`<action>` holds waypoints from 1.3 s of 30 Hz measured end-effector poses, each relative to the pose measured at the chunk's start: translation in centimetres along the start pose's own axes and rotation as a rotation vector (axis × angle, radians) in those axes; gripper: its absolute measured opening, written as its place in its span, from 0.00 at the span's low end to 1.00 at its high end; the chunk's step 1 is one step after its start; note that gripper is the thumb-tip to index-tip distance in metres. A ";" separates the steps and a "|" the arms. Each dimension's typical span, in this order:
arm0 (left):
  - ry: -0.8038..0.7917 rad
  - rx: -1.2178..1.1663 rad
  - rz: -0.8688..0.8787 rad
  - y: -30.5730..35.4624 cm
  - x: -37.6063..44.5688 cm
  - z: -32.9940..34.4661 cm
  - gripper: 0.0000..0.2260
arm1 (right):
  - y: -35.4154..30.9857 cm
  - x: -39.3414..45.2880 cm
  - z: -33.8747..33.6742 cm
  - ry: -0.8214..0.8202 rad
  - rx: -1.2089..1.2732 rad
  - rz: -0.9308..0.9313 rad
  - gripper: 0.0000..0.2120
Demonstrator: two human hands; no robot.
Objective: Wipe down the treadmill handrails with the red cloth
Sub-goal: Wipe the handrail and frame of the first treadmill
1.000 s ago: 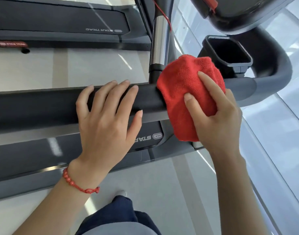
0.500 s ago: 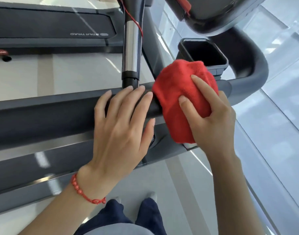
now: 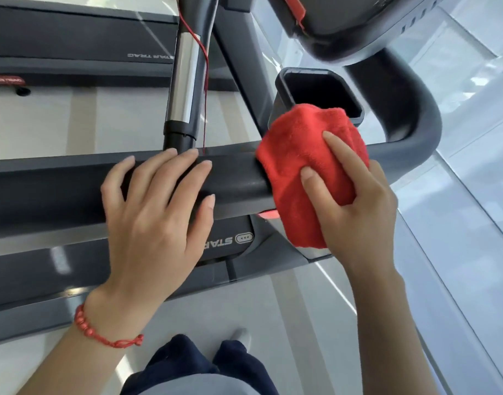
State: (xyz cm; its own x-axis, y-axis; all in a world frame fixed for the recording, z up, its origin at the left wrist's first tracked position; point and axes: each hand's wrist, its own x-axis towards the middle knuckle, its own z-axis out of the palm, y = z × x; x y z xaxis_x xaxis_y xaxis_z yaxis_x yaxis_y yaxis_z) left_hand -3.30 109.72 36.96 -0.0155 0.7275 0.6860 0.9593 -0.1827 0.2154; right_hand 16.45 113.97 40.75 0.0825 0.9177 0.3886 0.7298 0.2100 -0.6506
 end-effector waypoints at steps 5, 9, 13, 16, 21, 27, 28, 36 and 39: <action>0.037 -0.003 -0.030 2.6 0.6 0.8 0.13 | 0.7 0.3 -0.2 0.000 0.003 -0.023 0.22; 0.014 -0.047 0.000 5.0 1.9 2.0 0.13 | 1.8 0.8 -0.9 -0.056 0.012 -0.057 0.22; -0.056 -0.044 0.011 6.6 3.1 3.5 0.13 | 4.0 2.2 -2.6 0.000 0.000 0.008 0.22; -0.086 0.024 -0.006 6.8 3.1 4.2 0.14 | 4.7 2.7 -3.1 -0.028 0.020 -0.001 0.22; -0.064 0.043 -0.005 6.8 3.0 4.4 0.13 | 5.4 3.6 -3.9 -0.105 0.073 -0.069 0.21; -0.064 0.067 -0.011 7.0 3.2 4.2 0.13 | 5.8 7.3 -6.0 -0.181 0.194 -0.151 0.19; -0.067 0.068 -0.011 7.0 3.2 4.2 0.13 | 5.7 8.2 -6.2 -0.183 0.191 -0.178 0.19; -0.140 -0.023 -0.009 7.3 4.3 3.3 0.13 | 3.6 13.8 -5.1 -0.407 0.020 -0.287 0.20; -0.185 -0.016 -0.022 7.2 4.6 3.4 0.13 | 3.2 14.8 -4.0 -0.567 -0.073 -0.334 0.20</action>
State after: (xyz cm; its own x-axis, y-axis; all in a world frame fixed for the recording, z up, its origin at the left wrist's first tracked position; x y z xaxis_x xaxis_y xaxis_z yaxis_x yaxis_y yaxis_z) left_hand 4.50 114.05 39.30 0.0170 0.8402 0.5419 0.9547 -0.1747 0.2410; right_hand 22.69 126.87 47.06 -0.5116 0.8469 0.1453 0.7002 0.5089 -0.5007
